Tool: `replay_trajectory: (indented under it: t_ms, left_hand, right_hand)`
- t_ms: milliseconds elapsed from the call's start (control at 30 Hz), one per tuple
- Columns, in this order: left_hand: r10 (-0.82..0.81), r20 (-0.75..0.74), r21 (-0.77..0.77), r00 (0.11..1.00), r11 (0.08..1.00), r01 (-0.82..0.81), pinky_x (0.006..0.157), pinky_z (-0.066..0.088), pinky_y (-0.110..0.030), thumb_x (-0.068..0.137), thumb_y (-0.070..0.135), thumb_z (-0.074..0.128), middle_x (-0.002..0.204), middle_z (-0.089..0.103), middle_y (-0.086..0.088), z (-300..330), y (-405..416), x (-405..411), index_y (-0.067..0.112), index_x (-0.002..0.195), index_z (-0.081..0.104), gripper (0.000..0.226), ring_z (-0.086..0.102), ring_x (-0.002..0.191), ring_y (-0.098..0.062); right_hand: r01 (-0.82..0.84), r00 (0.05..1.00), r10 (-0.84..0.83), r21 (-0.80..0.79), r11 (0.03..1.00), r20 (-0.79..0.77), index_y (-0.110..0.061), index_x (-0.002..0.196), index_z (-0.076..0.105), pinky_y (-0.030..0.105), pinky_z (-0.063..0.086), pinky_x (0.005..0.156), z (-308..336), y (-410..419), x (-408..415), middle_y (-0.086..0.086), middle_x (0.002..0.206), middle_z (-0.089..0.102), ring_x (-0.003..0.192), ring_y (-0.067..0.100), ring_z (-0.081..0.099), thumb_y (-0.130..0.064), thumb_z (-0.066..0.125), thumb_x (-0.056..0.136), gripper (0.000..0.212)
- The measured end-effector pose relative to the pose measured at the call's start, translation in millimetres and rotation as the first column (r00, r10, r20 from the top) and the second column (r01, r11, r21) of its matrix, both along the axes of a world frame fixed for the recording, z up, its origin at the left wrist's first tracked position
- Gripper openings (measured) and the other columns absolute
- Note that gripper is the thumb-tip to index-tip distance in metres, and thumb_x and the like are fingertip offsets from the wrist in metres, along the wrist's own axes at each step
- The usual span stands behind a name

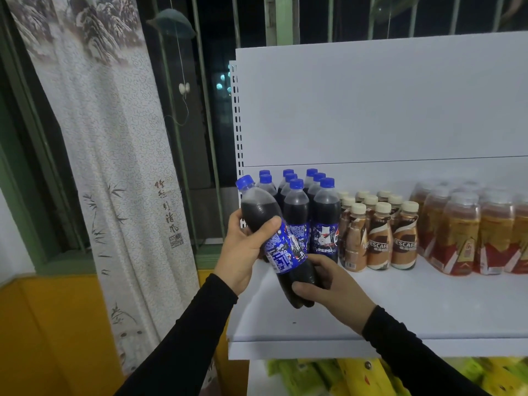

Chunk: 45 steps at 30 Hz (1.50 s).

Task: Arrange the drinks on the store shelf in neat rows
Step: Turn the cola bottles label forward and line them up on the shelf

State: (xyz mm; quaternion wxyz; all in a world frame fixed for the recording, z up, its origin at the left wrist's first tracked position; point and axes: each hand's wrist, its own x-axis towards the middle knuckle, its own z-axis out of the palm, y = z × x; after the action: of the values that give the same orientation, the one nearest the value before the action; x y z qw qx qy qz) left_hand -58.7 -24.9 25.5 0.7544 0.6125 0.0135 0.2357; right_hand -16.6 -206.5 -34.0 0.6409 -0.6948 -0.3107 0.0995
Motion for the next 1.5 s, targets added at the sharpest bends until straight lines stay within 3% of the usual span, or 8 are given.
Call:
replay_trajectory:
  t_ms: [233,400,700,800,967,1200,1367,1500]
  left_hand:
    - [-0.023,-0.028,-0.063,0.999,0.998,0.022,0.064,0.059,-0.03,0.088,0.009,0.072,0.106,0.072,-0.009,-1,4,1,0.024,0.135,0.038,0.059,0.075,0.083,-0.017]
    - [0.068,-0.007,-0.031,0.998,0.997,-0.068,0.066,0.059,-0.03,0.08,0.013,0.081,0.11,0.072,-0.009,-2,1,3,0.021,0.136,0.038,0.07,0.075,0.087,-0.019]
    - [0.034,-0.006,0.119,0.999,0.992,-0.033,0.084,0.06,-0.036,0.074,0.033,0.081,0.123,0.066,-0.009,-8,-1,0,0.032,0.145,0.034,0.086,0.071,0.104,-0.019]
    - [-0.035,-0.055,0.129,0.998,0.991,0.041,0.071,0.061,-0.03,0.081,0.025,0.081,0.114,0.071,-0.004,-12,-10,0,0.046,0.15,0.023,0.092,0.074,0.096,-0.018]
    - [0.025,-0.053,0.026,0.998,0.999,-0.024,0.06,0.059,-0.026,0.083,0.016,0.079,0.114,0.07,0.0,-10,-15,7,0.037,0.145,0.035,0.078,0.075,0.087,-0.014]
    - [0.0,0.045,-0.137,0.999,0.991,0.006,0.066,0.059,-0.041,0.086,0.008,0.073,0.122,0.069,-0.005,-3,7,15,0.036,0.147,0.034,0.078,0.074,0.095,-0.024]
    - [-0.119,0.007,-0.322,0.993,0.94,0.115,0.067,0.059,-0.042,0.076,0.018,0.074,0.112,0.073,-0.013,-2,12,16,0.021,0.146,0.043,0.077,0.074,0.091,-0.026]
    - [-0.216,-0.061,-0.407,0.974,0.897,0.173,0.077,0.059,-0.045,0.075,0.027,0.083,0.13,0.062,-0.025,-6,15,14,0.007,0.145,0.047,0.081,0.067,0.11,-0.035]
  right_hand:
    - [-0.116,0.968,0.137,0.11,0.987,-0.208,-0.022,0.117,0.064,0.034,0.056,0.087,-1,0,1,-0.002,0.11,0.072,0.102,0.017,0.068,-0.051,0.075,0.058,0.067]
    - [-0.055,0.998,0.055,-0.055,0.997,-0.01,-0.032,0.119,0.061,0.023,0.054,0.086,4,1,3,-0.014,0.113,0.07,0.104,0.004,0.065,-0.04,0.087,0.065,0.06]
    - [-0.031,0.989,0.051,0.143,0.989,-0.14,-0.022,0.115,0.064,0.027,0.056,0.074,2,0,3,-0.003,0.105,0.073,0.094,0.016,0.07,-0.044,0.08,0.061,0.06]
    - [0.061,0.998,-0.058,0.094,0.994,-0.038,-0.029,0.11,0.063,0.026,0.056,0.081,5,3,-2,-0.006,0.104,0.07,0.095,0.006,0.067,-0.038,0.084,0.072,0.045]
    - [0.261,0.928,-0.253,0.008,0.965,0.275,-0.042,0.114,0.052,0.01,0.05,0.073,5,13,-11,-0.025,0.107,0.06,0.095,-0.013,0.056,-0.034,0.082,0.076,0.049]
    - [0.105,0.907,-0.073,-0.054,0.993,0.414,-0.05,0.135,0.035,0.016,0.046,0.097,7,6,-4,-0.017,0.133,0.048,0.119,-0.005,0.051,-0.062,0.077,0.064,0.084]
    - [0.076,0.855,-0.024,-0.078,0.994,0.517,-0.043,0.149,0.025,0.018,0.044,0.101,8,8,-1,-0.015,0.139,0.044,0.127,-0.002,0.044,-0.057,0.08,0.068,0.098]
    - [0.102,0.803,-0.043,-0.065,0.993,0.595,-0.039,0.148,0.028,0.016,0.041,0.102,19,11,-3,-0.012,0.136,0.046,0.125,-0.003,0.042,-0.051,0.077,0.072,0.091]
